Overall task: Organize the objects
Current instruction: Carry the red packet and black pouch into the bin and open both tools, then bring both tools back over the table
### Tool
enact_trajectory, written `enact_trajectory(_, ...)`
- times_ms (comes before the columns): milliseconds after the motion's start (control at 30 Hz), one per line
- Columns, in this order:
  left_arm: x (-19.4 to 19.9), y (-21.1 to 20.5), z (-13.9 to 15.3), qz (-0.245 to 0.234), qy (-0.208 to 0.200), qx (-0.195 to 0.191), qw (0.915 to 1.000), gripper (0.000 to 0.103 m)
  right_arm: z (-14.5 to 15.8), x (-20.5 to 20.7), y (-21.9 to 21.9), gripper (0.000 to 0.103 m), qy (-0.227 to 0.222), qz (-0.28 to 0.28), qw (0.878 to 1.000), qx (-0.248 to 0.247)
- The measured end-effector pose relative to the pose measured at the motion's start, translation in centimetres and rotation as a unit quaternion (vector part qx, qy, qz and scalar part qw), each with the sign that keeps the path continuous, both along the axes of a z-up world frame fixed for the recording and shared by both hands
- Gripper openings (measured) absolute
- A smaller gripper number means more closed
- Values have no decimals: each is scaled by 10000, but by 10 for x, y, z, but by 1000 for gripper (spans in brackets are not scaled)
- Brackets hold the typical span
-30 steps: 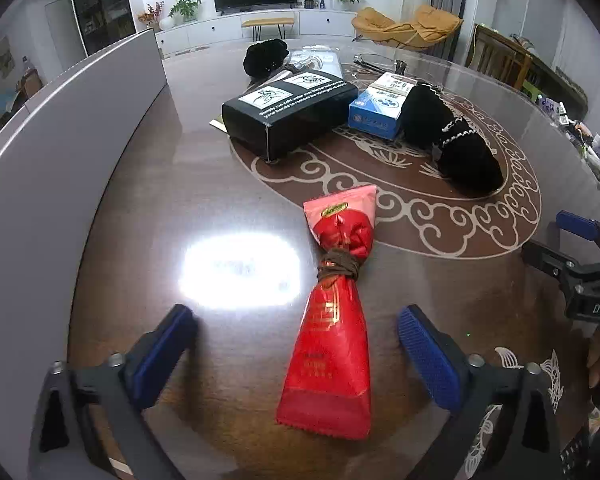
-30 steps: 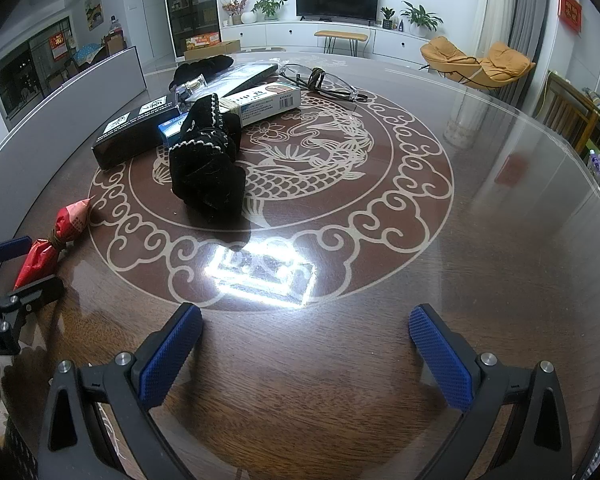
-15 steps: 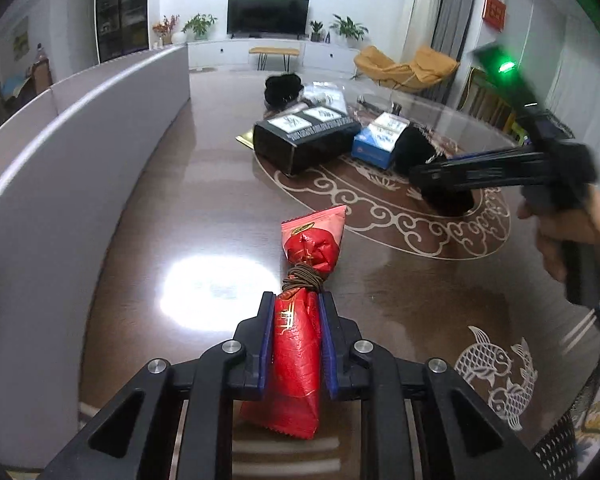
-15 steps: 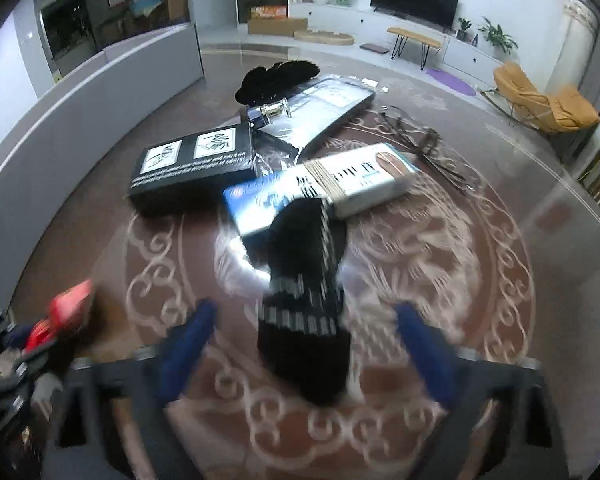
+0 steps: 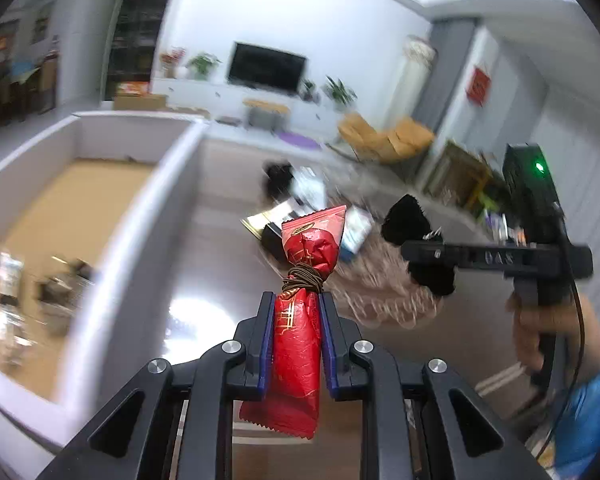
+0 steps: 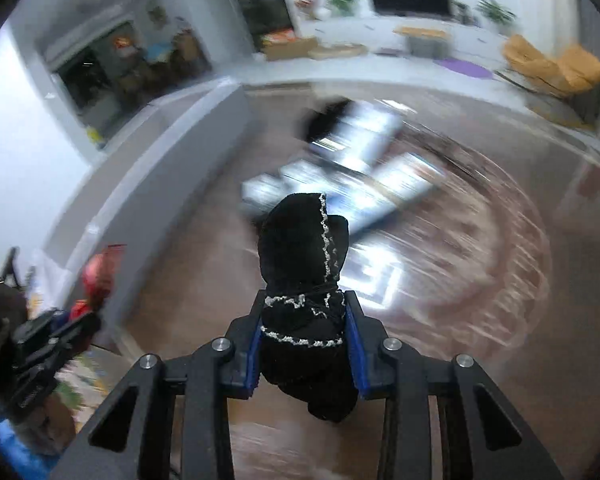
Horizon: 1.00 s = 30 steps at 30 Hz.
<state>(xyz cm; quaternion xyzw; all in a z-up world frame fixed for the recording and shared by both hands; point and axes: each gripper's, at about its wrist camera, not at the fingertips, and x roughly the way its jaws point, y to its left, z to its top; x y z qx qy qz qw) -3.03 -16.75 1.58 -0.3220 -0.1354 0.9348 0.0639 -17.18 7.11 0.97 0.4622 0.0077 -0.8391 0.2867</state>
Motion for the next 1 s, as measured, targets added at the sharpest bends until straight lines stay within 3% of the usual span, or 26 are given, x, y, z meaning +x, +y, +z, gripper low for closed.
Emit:
enact_trajectory(100,7,-56,23,509,78,28,9987,20,36,19,-65,36,163,657,9968,-433)
enact_trajectory(167,7,-99,30,977,-2,-175,9951,20,54,28,-111,36,167,1092,9912,-732)
enact_trajectory(300,-6,-169,18,1737,-621,-565,9812,23,71,42,-205,37,232,1775,9796,-919)
enact_trajectory(333,-11,-182,10,1897,-858,-716,9755,33,69,42,-227,39,242,1881,9779,-885)
enact_trajectory(367,-16,-194,0,2043,-1114,-863,9687,52,66,41,-242,47,212,1941,9772,-836)
enact_trajectory(400,-19,-202,-9,2144,-1325,-948,9631,61,59,39,-262,55,70,2015,9766,-752)
enact_trajectory(433,-19,-207,-14,2203,-1418,-982,9601,68,55,39,-270,70,9,2014,9768,-722)
enact_trajectory(467,-16,-209,-18,2243,-1440,-1003,9586,69,52,38,-275,74,5,1943,9783,-719)
enact_trajectory(533,-7,-205,-19,2239,-1339,-999,9602,70,53,40,-267,77,95,1826,9794,-860)
enact_trajectory(633,6,-187,-15,2252,-1075,-1025,9629,78,53,48,-220,103,631,1526,9825,-858)
enact_trajectory(700,11,-165,-9,2093,-842,-934,9697,78,38,51,-181,103,1090,1168,9860,-478)
enact_trajectory(767,16,-137,1,1729,-577,-782,9801,78,6,48,-137,103,1236,744,9894,187)
enact_trajectory(867,18,-73,18,996,-173,-684,9925,85,-48,43,-69,103,1073,92,9890,1017)
enact_trajectory(967,14,-12,30,411,138,-697,9966,103,-83,44,-1,103,841,-467,9860,1362)
enact_trajectory(1000,10,7,26,235,193,-691,9971,103,-87,42,18,103,822,-601,9846,1424)
